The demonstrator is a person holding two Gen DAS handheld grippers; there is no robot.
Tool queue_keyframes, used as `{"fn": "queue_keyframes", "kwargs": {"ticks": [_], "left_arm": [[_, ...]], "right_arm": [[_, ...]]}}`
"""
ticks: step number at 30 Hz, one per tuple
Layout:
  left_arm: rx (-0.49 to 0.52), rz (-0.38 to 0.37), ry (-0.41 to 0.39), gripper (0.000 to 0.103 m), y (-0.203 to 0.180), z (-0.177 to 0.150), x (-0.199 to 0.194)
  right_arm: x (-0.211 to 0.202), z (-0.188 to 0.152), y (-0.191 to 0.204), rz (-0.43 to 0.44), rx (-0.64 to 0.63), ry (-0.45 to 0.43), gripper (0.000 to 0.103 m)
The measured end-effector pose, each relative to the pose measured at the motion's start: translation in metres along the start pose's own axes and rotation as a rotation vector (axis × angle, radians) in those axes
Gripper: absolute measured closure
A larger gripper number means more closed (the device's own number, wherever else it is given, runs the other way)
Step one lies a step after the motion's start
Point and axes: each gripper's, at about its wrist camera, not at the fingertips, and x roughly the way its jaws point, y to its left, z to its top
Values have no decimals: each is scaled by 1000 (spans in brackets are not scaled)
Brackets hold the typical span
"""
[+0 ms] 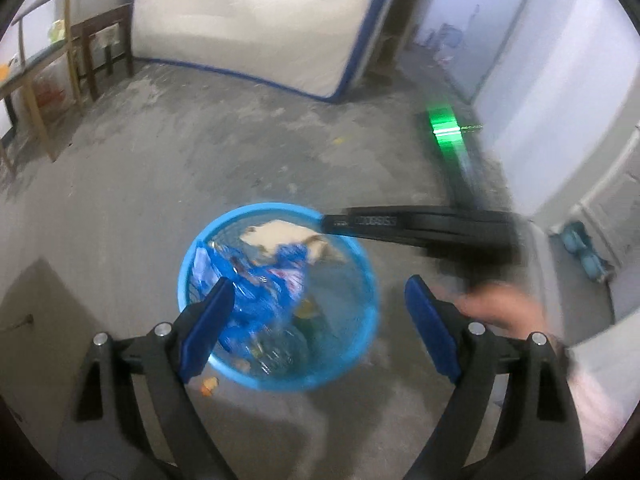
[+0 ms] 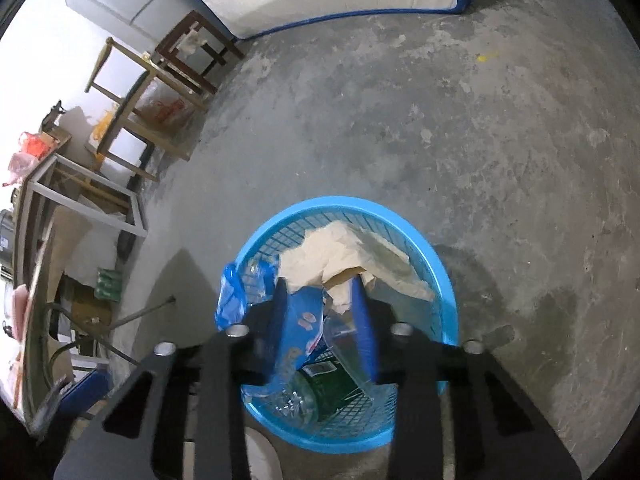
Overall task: Collect trash
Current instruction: 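Push the beige paper down into the wastebasket with the right tool, then move both open tools back over the table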
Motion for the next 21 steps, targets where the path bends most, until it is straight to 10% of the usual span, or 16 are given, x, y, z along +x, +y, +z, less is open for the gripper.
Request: {"fn": "queue_keyframes", "kwargs": {"ticks": [10,21], "left_arm": [[16,-211,-157,18,-15,-13,-190],[-115,94,-396,17,61,-111,-355]], "right_arm": [[59,-1,17,-193,-124,89,89],[-61,-26,55,-174,-184,-147,89]]}}
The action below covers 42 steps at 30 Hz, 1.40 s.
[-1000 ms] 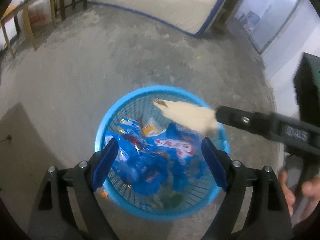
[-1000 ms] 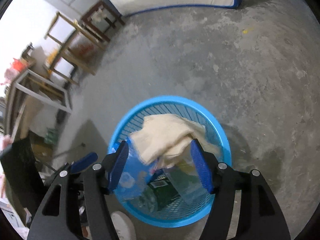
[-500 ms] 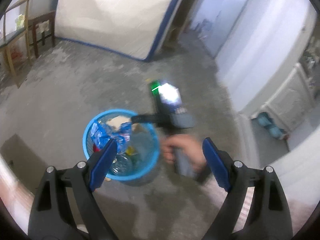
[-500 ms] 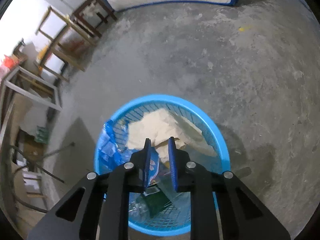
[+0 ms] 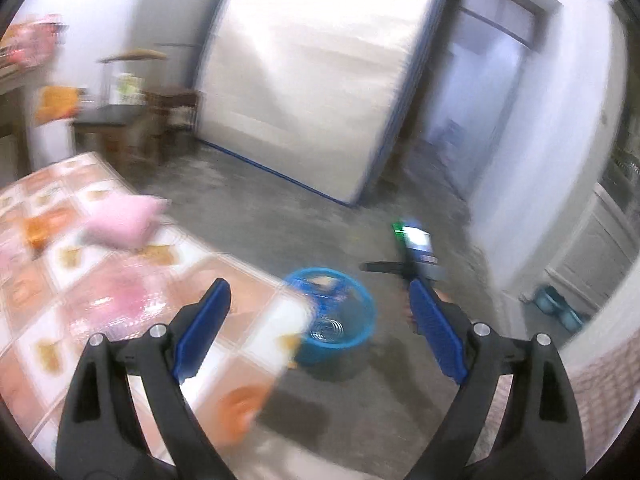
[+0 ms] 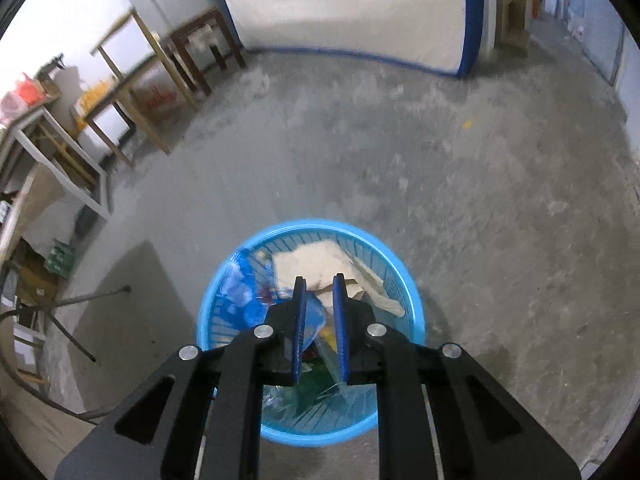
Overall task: Collect trash
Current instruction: 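Move both open tools back over the table, then grasp the clear bag with pink contents with the left tool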
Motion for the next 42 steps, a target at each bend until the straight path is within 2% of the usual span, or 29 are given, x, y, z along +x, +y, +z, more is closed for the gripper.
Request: {"fn": "queue_keyframes", "kwargs": {"ticks": [5,10,14,16,21,24,27,31,36,38,40,41,42], "left_arm": [[-96,106,-94,17,45,-10,-54],[-164,232,-170,17,86,-16,-97],[-205,361,-211,15,112,-27,-123],[-247,398,-211,13,128,-32,-131],[-316,469,-193,13,161,-48,-145],[-315,527,-179,13,176,-54,-149],[-318,537,-155,12,187,-58,-147],[-341,517,-112,12,199,-63,-135],[-373,444,-57,12,207,-70,-110],[-370,422,-38,12,207,-72,-101],[-362,408,-25,12,206,-73,-94],[-354,403,-22,12,205,-73,-92],[-349,400,-22,12,204,-73,-91]], "right_arm": [[-74,-8,28,57,-11,-78,88],[-141,-14,86,169,-80,-140,50],[-175,-12,148,297,-148,-148,35],[-188,-12,186,369,-205,-141,25],[-206,-24,282,490,-371,-143,19],[-203,-35,324,563,-415,-103,19],[-189,-45,353,573,-433,-43,19],[-162,-56,370,558,-420,60,19],[-128,-61,371,502,-404,106,19],[-117,-60,370,494,-397,120,25],[-105,-63,374,484,-400,150,47],[-101,-64,378,484,-402,164,52],[-96,-67,382,493,-405,188,62]]}}
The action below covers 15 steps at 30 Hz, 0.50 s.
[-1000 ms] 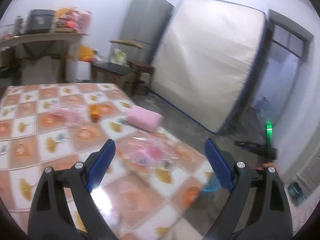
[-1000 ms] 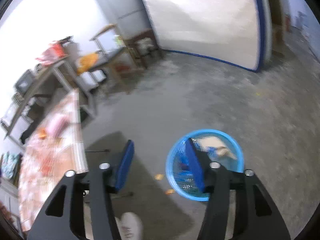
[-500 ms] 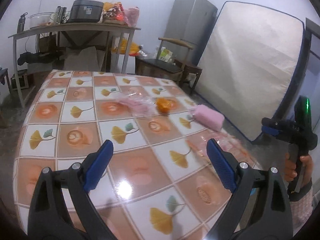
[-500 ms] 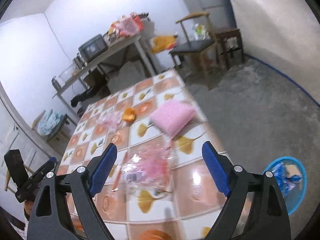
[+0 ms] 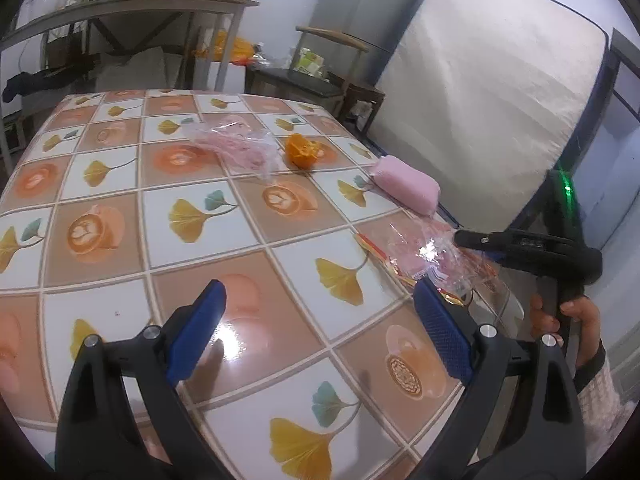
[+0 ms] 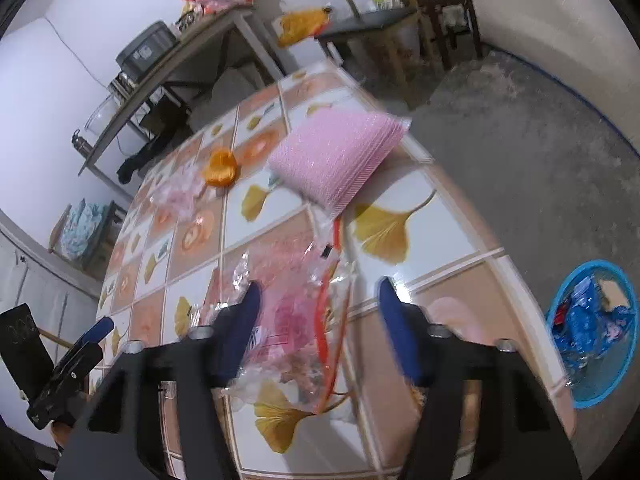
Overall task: Collect trash
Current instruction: 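Grasp the clear bag with pink contents with the left tool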
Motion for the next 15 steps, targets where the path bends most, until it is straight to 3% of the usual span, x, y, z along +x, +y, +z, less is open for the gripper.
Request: {"fn": "queue_keyframes", "kwargs": {"ticks": [4,11,15], "left_arm": [[15,-15,-5,12,1,-1,-1],[-6,-4,2,12,15,-5,-9],[33,-7,4,12,19,-4,-15]], "right_arm": [[17,-6,24,46,-55,54,70],[52,-26,82,178,-144,156,70],[57,-29,102,246,-180,180,44]]}}
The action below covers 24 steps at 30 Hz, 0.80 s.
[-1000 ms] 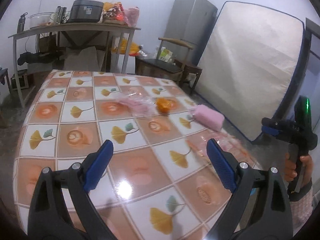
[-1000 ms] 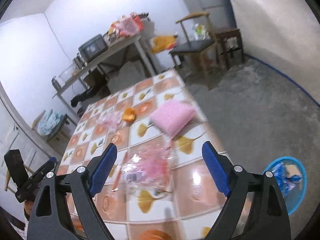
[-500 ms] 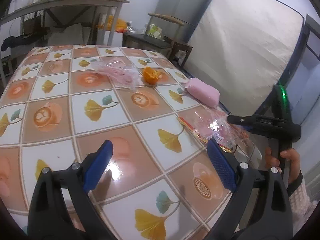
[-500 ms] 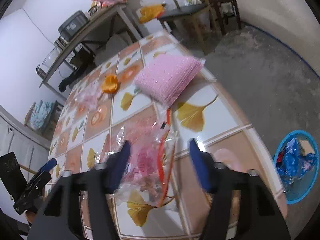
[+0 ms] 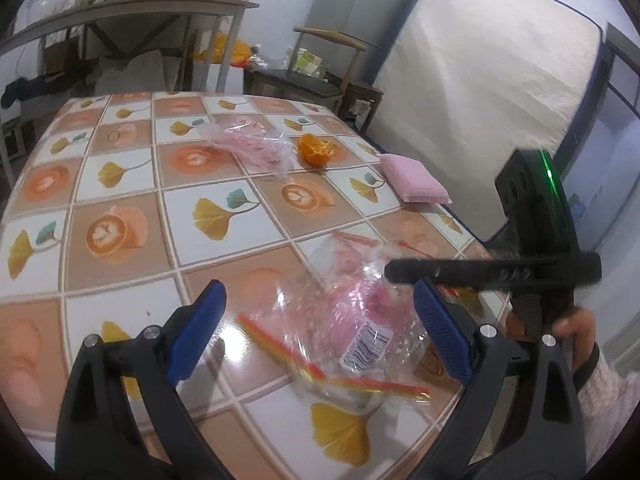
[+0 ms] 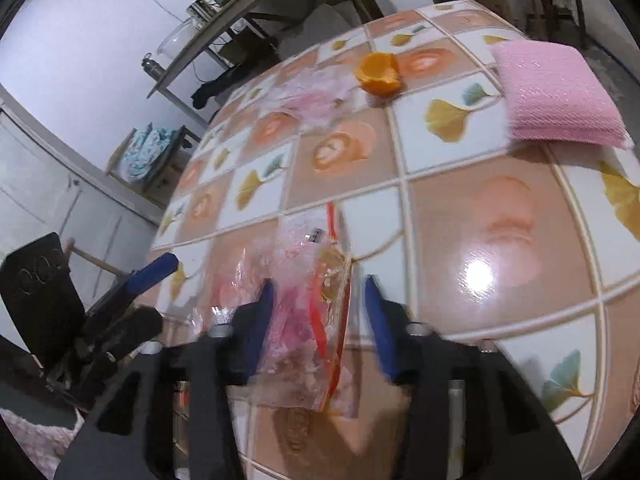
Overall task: Collect trash
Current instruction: 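Grasp the clear bag with pink contents with the left tool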
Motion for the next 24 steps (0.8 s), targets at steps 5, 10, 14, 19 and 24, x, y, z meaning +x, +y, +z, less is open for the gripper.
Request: {"fn": "queue_keyframes", "kwargs": {"ticks": [5,10,14,19,24], "left_arm": [[153,-50,74,12,-12,9,11],[203,-81,197,12,-19,17,43],[234,-73,286,12,-26,13,66],[265,-18,305,12,-34,6,73],[257,44,330,13,-34,3,75]], "right_arm": [[-23,8,-9,45,38,-73,38],[-40,8,-23,36,68,-96,37],[-44,-1,-32,36,85,-89,37],[-43,-7,-41,41,101,-88,37],[-44,-9,-46,44,108,-97,37]]}}
